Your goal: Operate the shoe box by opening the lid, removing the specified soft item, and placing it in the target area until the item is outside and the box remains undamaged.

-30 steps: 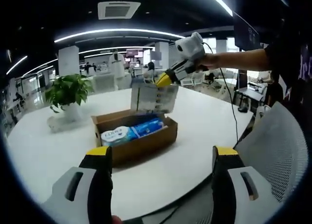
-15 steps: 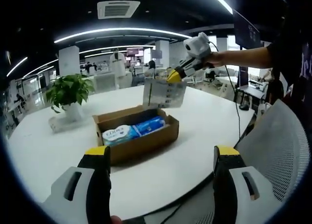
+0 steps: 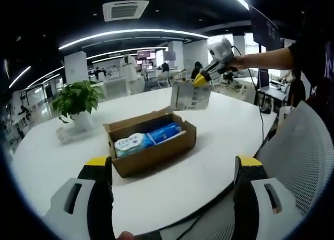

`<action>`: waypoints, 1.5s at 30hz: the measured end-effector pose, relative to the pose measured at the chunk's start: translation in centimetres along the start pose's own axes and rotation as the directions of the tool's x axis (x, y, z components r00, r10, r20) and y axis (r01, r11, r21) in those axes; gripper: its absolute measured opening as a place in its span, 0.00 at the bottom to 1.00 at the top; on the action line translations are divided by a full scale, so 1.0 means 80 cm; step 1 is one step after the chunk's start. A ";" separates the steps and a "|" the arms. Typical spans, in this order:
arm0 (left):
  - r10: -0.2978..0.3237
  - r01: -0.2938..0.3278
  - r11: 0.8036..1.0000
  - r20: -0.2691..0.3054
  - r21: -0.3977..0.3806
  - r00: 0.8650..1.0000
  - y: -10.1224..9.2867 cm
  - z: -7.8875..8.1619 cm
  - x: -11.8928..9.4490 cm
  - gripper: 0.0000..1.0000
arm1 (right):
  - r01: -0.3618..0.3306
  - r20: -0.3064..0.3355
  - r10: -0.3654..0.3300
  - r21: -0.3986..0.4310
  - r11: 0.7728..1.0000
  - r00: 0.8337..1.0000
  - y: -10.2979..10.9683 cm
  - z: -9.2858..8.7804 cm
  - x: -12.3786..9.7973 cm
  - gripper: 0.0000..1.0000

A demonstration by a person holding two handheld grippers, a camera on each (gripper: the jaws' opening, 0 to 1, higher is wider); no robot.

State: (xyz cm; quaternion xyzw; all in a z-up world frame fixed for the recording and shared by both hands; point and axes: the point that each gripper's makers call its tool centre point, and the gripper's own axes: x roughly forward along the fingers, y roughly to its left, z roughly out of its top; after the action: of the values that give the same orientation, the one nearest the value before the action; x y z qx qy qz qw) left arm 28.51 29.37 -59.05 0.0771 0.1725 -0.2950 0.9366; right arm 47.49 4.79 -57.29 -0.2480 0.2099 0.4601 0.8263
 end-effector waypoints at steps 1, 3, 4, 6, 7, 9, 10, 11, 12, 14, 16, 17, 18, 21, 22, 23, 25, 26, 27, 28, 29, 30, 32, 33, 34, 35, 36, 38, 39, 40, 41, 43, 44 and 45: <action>-0.001 0.001 1.000 -0.002 0.001 1.000 0.000 0.000 0.000 0.95 | 0.004 -0.001 -0.004 0.003 1.000 1.000 -0.002 -0.003 -0.002 0.00; -0.005 0.005 1.000 -0.007 0.002 1.000 -0.002 -0.001 0.001 0.95 | 0.012 -0.006 -0.012 0.012 1.000 1.000 -0.007 -0.009 -0.007 0.00; -0.008 0.008 1.000 -0.010 0.003 1.000 -0.002 -0.001 0.001 0.95 | 0.014 -0.007 -0.014 0.014 1.000 1.000 -0.008 -0.013 -0.009 0.00; -0.010 0.010 1.000 -0.016 0.005 1.000 -0.002 -0.002 0.001 0.95 | 0.015 -0.010 -0.015 0.015 1.000 1.000 -0.010 -0.019 -0.012 0.00; -0.011 0.011 1.000 -0.017 0.005 1.000 -0.003 -0.002 0.001 0.94 | 0.017 -0.014 -0.017 0.013 1.000 1.000 -0.011 -0.022 -0.013 0.00; -0.014 0.015 1.000 -0.024 0.005 1.000 -0.003 -0.004 0.001 0.94 | 0.017 -0.023 -0.016 0.012 1.000 1.000 -0.012 -0.030 -0.013 0.00; -0.014 0.014 1.000 -0.027 0.006 1.000 -0.003 -0.004 0.001 0.93 | 0.018 -0.026 -0.017 0.011 1.000 0.999 -0.012 -0.033 -0.014 0.00; -0.012 0.013 1.000 -0.029 0.009 0.999 -0.003 -0.005 0.000 0.94 | 0.018 -0.032 -0.018 0.014 1.000 0.999 -0.013 -0.038 -0.014 0.00; -0.012 0.012 1.000 -0.030 0.009 0.999 -0.003 -0.005 0.000 0.93 | 0.018 -0.034 -0.017 0.011 1.000 0.999 -0.013 -0.041 -0.014 0.00; -0.012 0.012 1.000 -0.036 0.013 0.999 -0.003 -0.006 0.001 0.93 | 0.017 -0.037 -0.017 0.013 1.000 0.999 -0.015 -0.047 -0.013 0.00; -0.011 0.011 1.000 -0.032 0.014 0.999 -0.003 -0.005 0.001 0.93 | 0.014 -0.042 -0.014 0.012 1.000 0.999 -0.015 -0.051 -0.012 0.00; -0.010 0.011 1.000 -0.032 0.014 0.999 -0.003 -0.005 0.001 0.93 | 0.014 -0.045 -0.014 0.010 1.000 0.999 -0.015 -0.055 -0.011 0.00; -0.010 0.011 1.000 -0.034 0.012 0.999 -0.003 -0.005 0.001 0.93 | 0.012 -0.048 -0.011 0.008 1.000 0.999 -0.015 -0.057 -0.010 0.00; -0.009 0.009 1.000 -0.035 0.012 0.999 -0.002 -0.005 0.001 0.93 | 0.001 -0.060 -0.001 0.001 1.000 0.998 -0.013 -0.067 -0.004 0.00; -0.007 0.008 1.000 -0.035 0.010 0.999 -0.002 -0.005 0.001 0.93 | -0.001 -0.065 0.001 -0.002 1.000 0.998 -0.013 -0.070 -0.002 0.00; -0.007 0.008 1.000 -0.035 0.009 0.999 -0.002 -0.005 0.001 0.93 | -0.005 -0.069 0.004 -0.006 1.000 0.998 -0.012 -0.072 0.000 0.00; -0.007 0.008 1.000 -0.037 0.009 0.999 -0.002 -0.006 0.001 0.93 | -0.016 -0.082 0.015 -0.017 1.000 0.996 -0.010 -0.080 0.006 0.00; -0.007 0.007 1.000 -0.038 0.009 0.999 -0.002 -0.006 0.001 0.93 | -0.019 -0.087 0.017 -0.022 1.000 0.996 -0.009 -0.082 0.009 0.00; -0.006 0.007 1.000 -0.037 0.008 0.999 -0.001 -0.006 0.001 0.93 | -0.023 -0.092 0.020 -0.027 0.999 0.996 -0.008 -0.084 0.011 0.00; -0.006 0.007 1.000 -0.037 0.007 0.999 -0.001 -0.006 0.001 0.92 | -0.028 -0.096 0.024 -0.031 0.999 0.995 -0.008 -0.085 0.013 0.00; -0.006 0.007 1.000 -0.040 0.007 0.999 -0.001 -0.006 0.001 0.92 | -0.032 -0.102 0.029 -0.035 0.999 0.994 -0.007 -0.088 0.016 0.00; -0.007 0.007 1.000 -0.042 0.007 0.999 -0.002 -0.007 0.002 0.92 | -0.037 -0.111 0.033 -0.036 0.999 0.993 -0.007 -0.092 0.020 0.00; -0.007 0.008 1.000 -0.043 0.007 0.999 -0.002 -0.007 0.002 0.92 | -0.045 -0.125 0.039 -0.046 0.998 0.991 -0.005 -0.098 0.025 0.00; -0.007 0.007 1.000 -0.044 0.007 0.999 -0.002 -0.007 0.002 0.92 | -0.051 -0.131 0.043 -0.051 0.997 0.990 -0.004 -0.100 0.027 0.00; -0.007 0.007 1.000 -0.045 0.007 0.999 -0.002 -0.007 0.002 0.92 | -0.054 -0.134 0.047 -0.056 0.997 0.990 -0.003 -0.102 0.029 0.00; -0.007 0.007 1.000 -0.045 0.005 0.999 -0.002 -0.007 0.002 0.92 | -0.061 -0.138 0.053 -0.056 0.997 0.989 -0.002 -0.105 0.034 0.00; -0.007 0.007 1.000 -0.045 0.005 0.999 -0.002 -0.007 0.003 0.92 | -0.064 -0.142 0.055 -0.060 0.996 0.988 -0.002 -0.107 0.036 0.00; -0.005 0.005 1.000 -0.047 0.004 0.999 -0.001 -0.007 0.003 0.92 | -0.072 -0.157 0.060 -0.073 0.995 0.986 -0.001 -0.113 0.041 0.00; -0.005 0.005 1.000 -0.047 0.003 0.999 -0.001 -0.007 0.003 0.92 | -0.080 -0.169 0.064 -0.089 0.993 0.984 -0.001 -0.117 0.043 0.00; -0.005 0.005 1.000 -0.048 0.002 0.999 -0.001 -0.007 0.003 0.92 | -0.082 -0.172 0.067 -0.087 0.993 0.983 -0.001 -0.119 0.046 0.00; -0.005 0.005 1.000 -0.049 0.002 0.999 -0.001 -0.008 0.003 0.92 | -0.086 -0.179 0.068 -0.098 0.991 0.982 -0.001 -0.122 0.048 0.00; -0.006 0.006 1.000 -0.051 0.001 0.999 -0.001 -0.008 0.003 0.91 | -0.091 -0.183 0.071 -0.104 0.990 0.981 -0.001 -0.124 0.049 0.00; -0.006 0.006 1.000 -0.051 0.000 0.999 -0.002 -0.008 0.003 0.91 | -0.093 -0.182 0.072 -0.110 0.990 0.981 -0.001 -0.125 0.050 0.00; -0.006 0.006 1.000 -0.051 0.000 0.999 -0.002 -0.008 0.003 0.91 | -0.094 -0.186 0.071 -0.115 0.989 0.980 -0.001 -0.126 0.050 0.00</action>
State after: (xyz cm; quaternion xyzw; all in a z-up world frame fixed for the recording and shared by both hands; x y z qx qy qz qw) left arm 28.45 29.29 -59.76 0.0841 0.1967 -0.2955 0.9311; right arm 48.36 1.34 -67.52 -0.3304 0.2654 0.4816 0.7671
